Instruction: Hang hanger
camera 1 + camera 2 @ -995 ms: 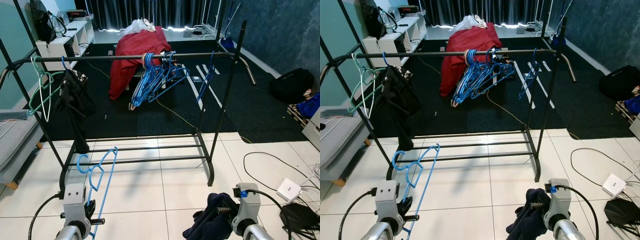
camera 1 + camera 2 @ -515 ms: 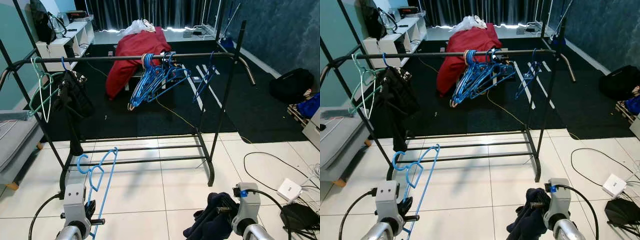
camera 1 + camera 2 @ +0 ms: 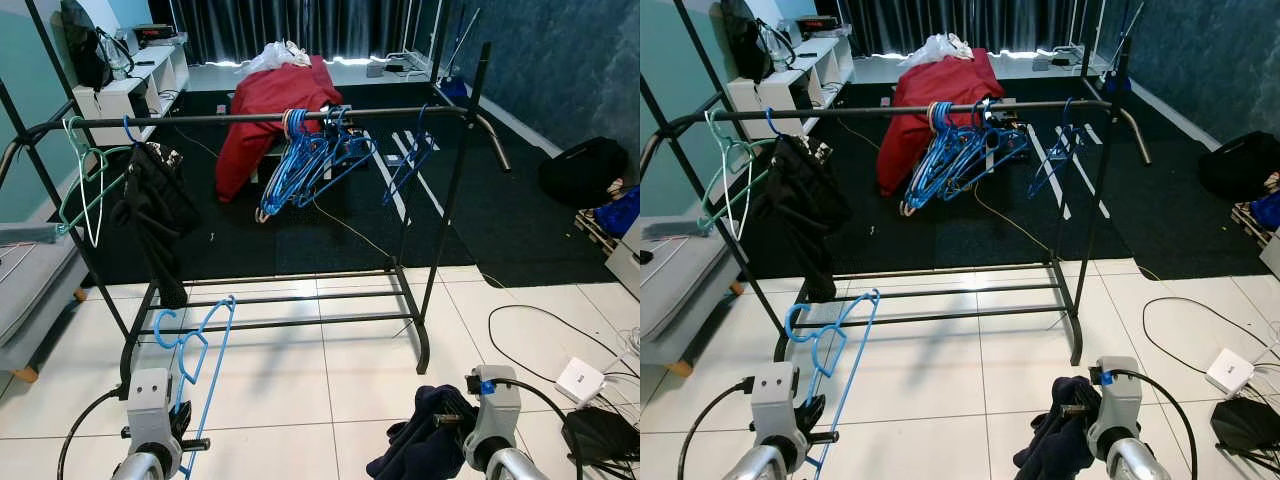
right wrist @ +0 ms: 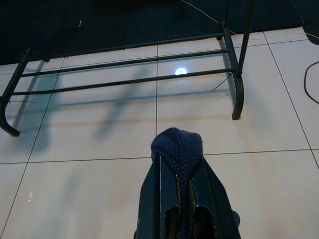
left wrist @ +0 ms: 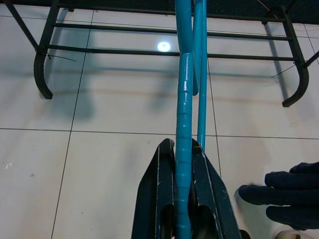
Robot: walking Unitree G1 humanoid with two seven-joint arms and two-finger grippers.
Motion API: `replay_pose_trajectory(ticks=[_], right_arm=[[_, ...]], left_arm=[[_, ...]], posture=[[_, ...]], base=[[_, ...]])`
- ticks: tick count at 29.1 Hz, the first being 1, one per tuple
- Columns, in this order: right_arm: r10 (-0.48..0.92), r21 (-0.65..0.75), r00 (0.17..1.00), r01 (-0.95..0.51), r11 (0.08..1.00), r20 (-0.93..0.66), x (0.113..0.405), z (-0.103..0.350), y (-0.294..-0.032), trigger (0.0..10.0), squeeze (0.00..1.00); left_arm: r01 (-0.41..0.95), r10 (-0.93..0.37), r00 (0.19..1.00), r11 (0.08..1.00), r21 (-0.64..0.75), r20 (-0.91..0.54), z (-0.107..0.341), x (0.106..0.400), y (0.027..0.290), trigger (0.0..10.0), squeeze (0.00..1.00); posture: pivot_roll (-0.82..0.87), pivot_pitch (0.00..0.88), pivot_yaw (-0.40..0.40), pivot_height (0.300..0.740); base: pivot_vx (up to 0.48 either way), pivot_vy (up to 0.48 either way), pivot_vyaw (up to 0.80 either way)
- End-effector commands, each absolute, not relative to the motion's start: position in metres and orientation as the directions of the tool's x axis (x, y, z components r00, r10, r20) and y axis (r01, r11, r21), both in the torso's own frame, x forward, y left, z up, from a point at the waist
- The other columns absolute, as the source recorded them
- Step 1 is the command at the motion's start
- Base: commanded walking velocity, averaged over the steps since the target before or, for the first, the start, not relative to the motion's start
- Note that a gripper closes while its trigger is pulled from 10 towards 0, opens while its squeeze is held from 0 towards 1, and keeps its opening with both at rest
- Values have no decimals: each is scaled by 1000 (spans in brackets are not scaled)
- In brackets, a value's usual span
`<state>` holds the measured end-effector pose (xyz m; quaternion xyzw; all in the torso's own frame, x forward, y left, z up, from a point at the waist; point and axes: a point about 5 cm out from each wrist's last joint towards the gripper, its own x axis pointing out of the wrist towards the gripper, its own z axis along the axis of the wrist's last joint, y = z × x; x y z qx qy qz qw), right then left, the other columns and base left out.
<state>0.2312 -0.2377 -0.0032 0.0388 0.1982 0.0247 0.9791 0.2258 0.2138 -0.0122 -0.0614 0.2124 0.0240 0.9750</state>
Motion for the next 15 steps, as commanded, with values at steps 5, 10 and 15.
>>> replay_pose_trajectory(ticks=[5, 10, 15], right_arm=[[62, 90, 923, -30, 996, -380, 232, -3, -237, 10000, 0], [62, 90, 923, -30, 996, -380, 232, -2, -237, 10000, 0], [62, 90, 923, -30, 995, -380, 233, -2, -237, 10000, 0]], left_arm=[[-77, 29, 910, 992, -98, -414, -11, 225, 219, 10000, 0], [-77, 29, 910, 992, -98, -414, -11, 226, 219, 10000, 0], [-76, 29, 910, 992, -98, -414, -11, 226, 219, 10000, 0]], posture=[[18, 21, 14, 735], [18, 21, 15, 735], [18, 21, 15, 735]], base=[[0, 0, 0], [0, 0, 0], [0, 0, 0]])
